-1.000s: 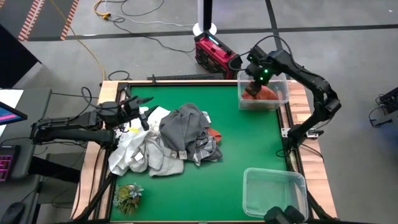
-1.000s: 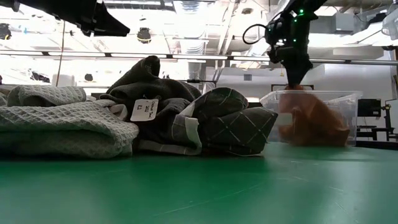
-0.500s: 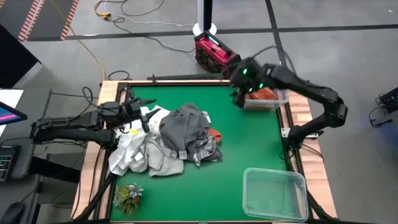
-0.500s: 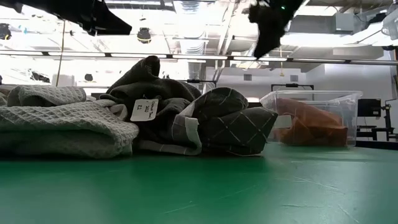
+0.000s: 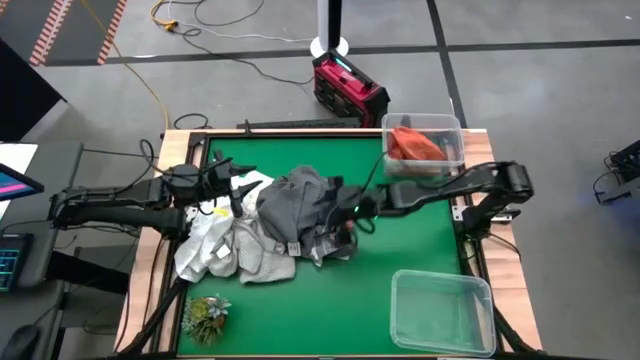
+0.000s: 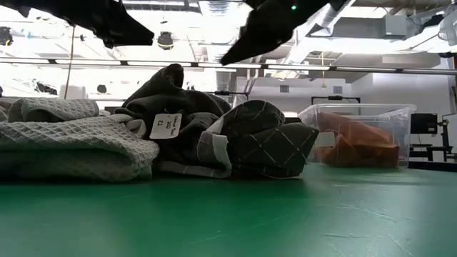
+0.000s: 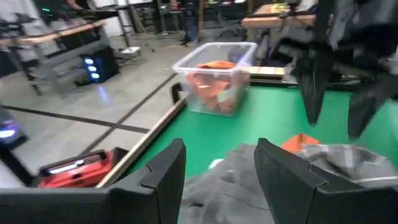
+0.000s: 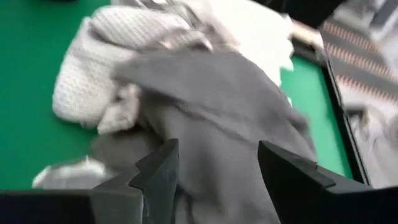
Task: Sort towels by color in basket
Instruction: Put the gray towel into the top transparent bin
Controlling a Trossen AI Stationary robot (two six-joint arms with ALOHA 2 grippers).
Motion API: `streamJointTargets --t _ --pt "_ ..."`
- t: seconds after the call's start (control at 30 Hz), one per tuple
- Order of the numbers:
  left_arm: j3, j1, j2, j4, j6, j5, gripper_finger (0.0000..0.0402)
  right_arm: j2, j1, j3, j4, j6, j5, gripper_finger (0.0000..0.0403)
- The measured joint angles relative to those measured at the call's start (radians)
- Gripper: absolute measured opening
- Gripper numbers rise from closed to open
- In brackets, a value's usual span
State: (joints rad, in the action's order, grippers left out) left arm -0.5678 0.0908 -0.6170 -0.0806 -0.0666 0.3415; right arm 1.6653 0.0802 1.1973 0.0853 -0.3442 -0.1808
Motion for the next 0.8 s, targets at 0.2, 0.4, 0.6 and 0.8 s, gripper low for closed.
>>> streamJointTargets --t 0.2,0.4,0.6,0.8 --pt "0.0 -0.056 0.001 -0.023 0.026 -0.004 0.0181 0.126 0.038 0.078 -0.006 -0.031 -0.004 0.025" --pt "0.0 -0.093 0.001 -0.107 0.071 0.017 0.018 0.242 0.066 0.188 0.011 -0.152 -0.143 0.025" --pt "0.0 -0.096 0.001 -0.096 0.031 0.052 0.018 0.348 0.064 0.269 0.049 -0.161 -0.149 0.0249" --pt "0.0 -0.096 -0.016 -0.077 -0.013 0.061 0.018 0.342 0.02 0.273 0.1 -0.072 -0.151 0.0162"
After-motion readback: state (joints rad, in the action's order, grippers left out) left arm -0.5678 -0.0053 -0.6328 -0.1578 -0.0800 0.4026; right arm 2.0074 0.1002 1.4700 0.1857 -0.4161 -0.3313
